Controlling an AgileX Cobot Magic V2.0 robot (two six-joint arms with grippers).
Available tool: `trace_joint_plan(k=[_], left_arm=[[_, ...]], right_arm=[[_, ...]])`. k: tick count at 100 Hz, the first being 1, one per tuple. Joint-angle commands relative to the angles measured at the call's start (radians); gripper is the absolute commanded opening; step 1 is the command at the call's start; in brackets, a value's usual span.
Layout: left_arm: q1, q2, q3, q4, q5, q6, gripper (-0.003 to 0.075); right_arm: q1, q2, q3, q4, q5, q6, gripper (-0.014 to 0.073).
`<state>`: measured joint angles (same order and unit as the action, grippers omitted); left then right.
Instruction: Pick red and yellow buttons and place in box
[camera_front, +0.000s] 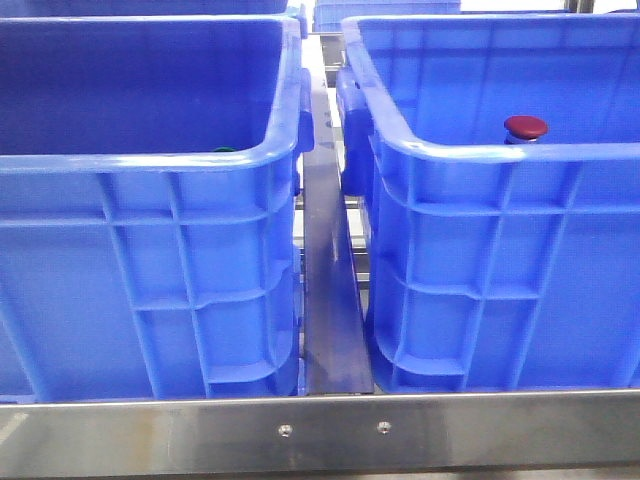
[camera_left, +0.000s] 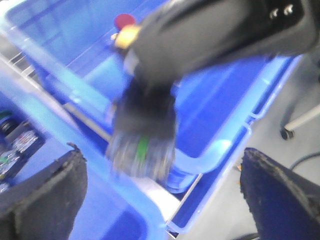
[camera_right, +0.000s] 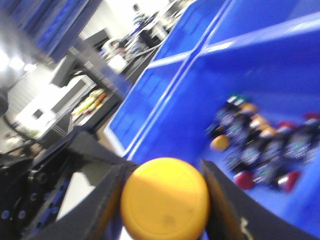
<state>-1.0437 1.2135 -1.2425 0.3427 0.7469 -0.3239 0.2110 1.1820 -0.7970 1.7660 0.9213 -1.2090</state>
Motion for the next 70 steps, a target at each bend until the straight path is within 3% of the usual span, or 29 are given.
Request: trace_joint_plan(k=[1,41,70], left_arm=[[0.038,-0.026,-0.021,0.021,-0.049,-0.027,0.0589],[0.392,-0.175,0.136,0.039,-0.087,-0.100,0.0589],[0.658,-0.416,0.295,0.043,-0.087,-0.100,0.0589]], right_arm=[[-0.048,-0.040,-0.033,0.066,0.025,-0.039,0.0225],[-0.315,-0.111,-0.033,-0.151,-0.043,-0.046,0.0225],[-0.357,-0.119,-0.033,-0.200,-0.168,-0.115,0.0225]])
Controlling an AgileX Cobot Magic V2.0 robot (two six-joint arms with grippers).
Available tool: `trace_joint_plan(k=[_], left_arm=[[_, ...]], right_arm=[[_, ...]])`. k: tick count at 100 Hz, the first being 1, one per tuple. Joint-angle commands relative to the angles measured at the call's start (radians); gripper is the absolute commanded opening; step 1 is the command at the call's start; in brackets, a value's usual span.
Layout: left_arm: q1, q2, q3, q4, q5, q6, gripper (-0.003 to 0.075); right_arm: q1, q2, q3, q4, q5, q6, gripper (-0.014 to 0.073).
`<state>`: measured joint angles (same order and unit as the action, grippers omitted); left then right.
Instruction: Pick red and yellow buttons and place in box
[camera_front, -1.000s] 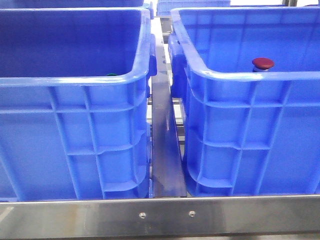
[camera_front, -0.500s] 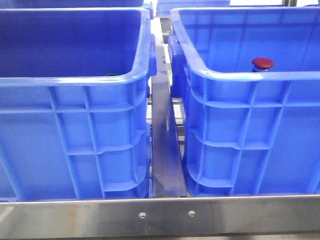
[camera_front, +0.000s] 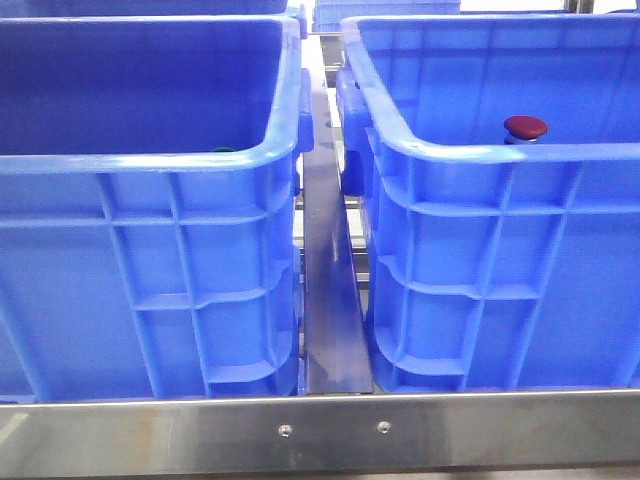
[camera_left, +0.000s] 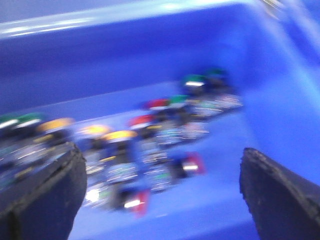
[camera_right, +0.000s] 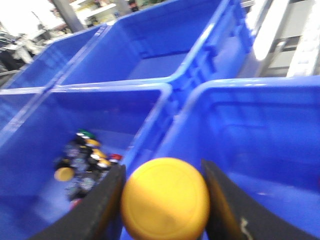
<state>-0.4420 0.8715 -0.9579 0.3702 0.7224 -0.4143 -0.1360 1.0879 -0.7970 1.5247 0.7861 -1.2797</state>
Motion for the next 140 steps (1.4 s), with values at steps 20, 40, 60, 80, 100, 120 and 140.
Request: trace_joint_plan(k=[20,40,60,80,100,120,140], left_arm=[[0.141,-0.205,0.106,0.016,-0.054,-0.010,0.0576],[0.143,-0.252,0.126,0.016,-0.056,-0.010,0.0344],[0.143,-0.254,0.126,0.018,-0.064,-0.010,-0.0020],[0.143,-0.254,0.126,0.018,-0.064,-0.010,-0.0019],[0.143,-0.254,0.126,0.018,-0.064,-0.010,-0.0019],[0.143,-0.254,0.126,0.018,-0.064,-0.010,-0.0019],[0.143,-0.254,0.126,0.018,-0.064,-0.010,-0.0019]], right_arm=[[-0.009,-0.025,-0.033,0.021,-0.196,-0.145,0.0225],[-0.009,0.001,-0.033,0.022,-0.421,-0.250,0.0225],[-0.009,0.109,-0.035,0.026,-0.519,-0.268,0.0225],[-0.009,0.266,-0.078,0.121,-0.523,-0.382,0.0225],[-0.009,0.403,-0.157,0.202,-0.524,-0.522,0.0225],[-0.009,0.509,-0.229,0.212,-0.523,-0.543,0.0225],[-0.009,0.591,-0.292,0.230,-0.523,-0.544,0.0225]])
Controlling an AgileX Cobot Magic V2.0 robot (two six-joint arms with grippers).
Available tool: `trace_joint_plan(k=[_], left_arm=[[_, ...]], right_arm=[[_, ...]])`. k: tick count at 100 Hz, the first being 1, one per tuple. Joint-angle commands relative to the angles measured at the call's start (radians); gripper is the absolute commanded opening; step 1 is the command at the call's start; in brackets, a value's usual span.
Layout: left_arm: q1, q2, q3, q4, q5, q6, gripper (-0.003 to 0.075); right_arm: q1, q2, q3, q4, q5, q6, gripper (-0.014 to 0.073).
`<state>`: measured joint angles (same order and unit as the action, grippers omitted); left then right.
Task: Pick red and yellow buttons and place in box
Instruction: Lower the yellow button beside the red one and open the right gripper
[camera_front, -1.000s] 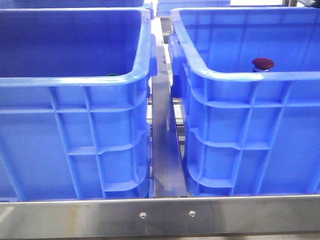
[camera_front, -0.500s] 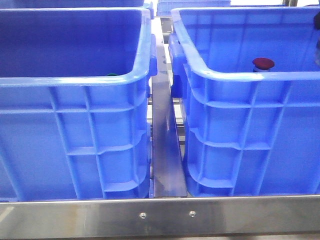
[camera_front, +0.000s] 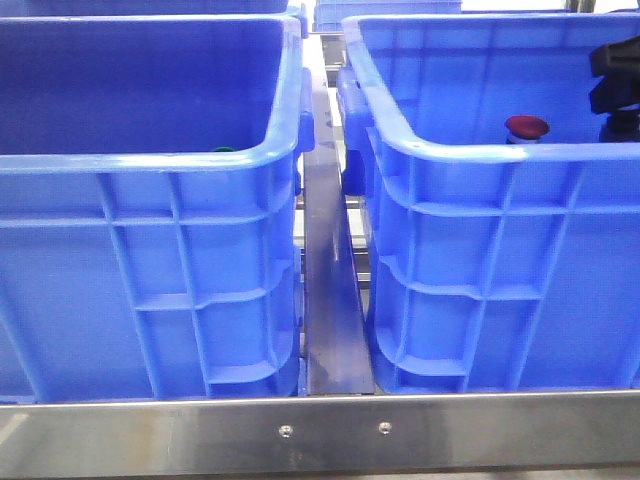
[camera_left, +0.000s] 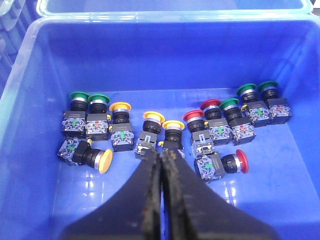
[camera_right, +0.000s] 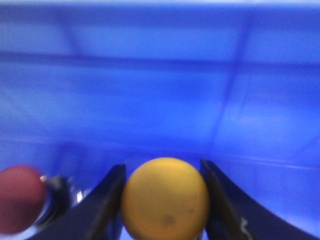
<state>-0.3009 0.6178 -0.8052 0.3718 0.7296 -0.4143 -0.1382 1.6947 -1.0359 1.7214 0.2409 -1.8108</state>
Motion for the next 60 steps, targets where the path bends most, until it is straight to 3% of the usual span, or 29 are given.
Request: trace_joint_plan(k=[1,46,60], left_arm=[[0.002,-0.001,-0.027,0.016,-0.072,-0.010,-0.0019],[0.002,-0.001,-0.027,0.016,-0.072,-0.010,-0.0019],[0.002,-0.001,-0.027,0.016,-0.072,-0.010,-0.0019]], right_arm=[[-0.007,-0.011,-0.055,0.036,0.023,-0.013,0.0225],[-0.007,0.071,-0.083,0.039,-0.043,-0.013,0.0230],[-0.007,0.066,-0.082,0.046,-0.035,-0.012,0.0306]])
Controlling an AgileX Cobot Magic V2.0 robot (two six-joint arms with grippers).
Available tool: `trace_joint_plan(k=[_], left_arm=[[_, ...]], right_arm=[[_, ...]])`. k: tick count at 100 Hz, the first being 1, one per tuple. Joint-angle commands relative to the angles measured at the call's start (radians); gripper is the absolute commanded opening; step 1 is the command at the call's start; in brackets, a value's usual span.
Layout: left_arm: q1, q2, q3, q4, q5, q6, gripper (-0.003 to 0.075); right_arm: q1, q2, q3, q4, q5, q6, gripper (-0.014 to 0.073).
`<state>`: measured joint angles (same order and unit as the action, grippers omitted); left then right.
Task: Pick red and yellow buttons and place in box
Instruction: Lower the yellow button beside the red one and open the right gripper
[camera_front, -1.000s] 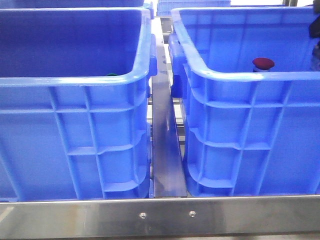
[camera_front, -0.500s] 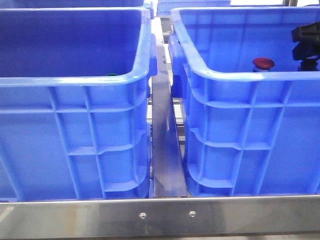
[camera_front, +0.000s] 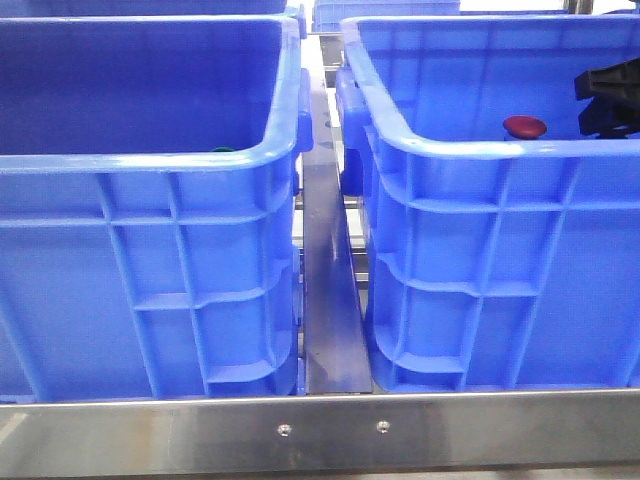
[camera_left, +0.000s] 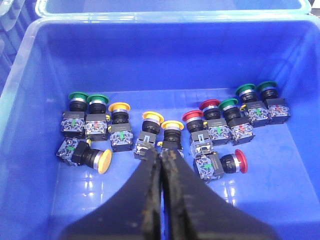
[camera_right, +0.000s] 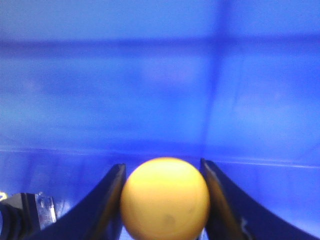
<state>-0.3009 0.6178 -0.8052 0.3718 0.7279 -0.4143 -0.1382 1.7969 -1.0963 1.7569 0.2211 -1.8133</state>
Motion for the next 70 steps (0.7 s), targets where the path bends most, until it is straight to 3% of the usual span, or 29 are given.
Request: trace_joint_plan(k=[1,15,29,70], left_arm=[[0.002,-0.001,-0.027,0.016,-0.070,-0.010,-0.0019],[0.002,-0.001,-0.027,0.016,-0.070,-0.010,-0.0019],[0.002,-0.001,-0.027,0.016,-0.070,-0.010,-0.0019],[0.002,-0.001,-0.027,0.016,-0.070,-0.010,-0.0019]], right_arm=[[-0.007,-0.036,-0.021,0.013,-0.014,-0.009,0.0320],[-0.007,-0.036,-0.021,0.038,-0.005,-0.009,0.0474],[-0.007,-0.037,-0.021,0.056,-0.005,-0.009,0.0571],[-0.007,-0.215,0.046,0.056,-0.018,-0.006,0.0584]])
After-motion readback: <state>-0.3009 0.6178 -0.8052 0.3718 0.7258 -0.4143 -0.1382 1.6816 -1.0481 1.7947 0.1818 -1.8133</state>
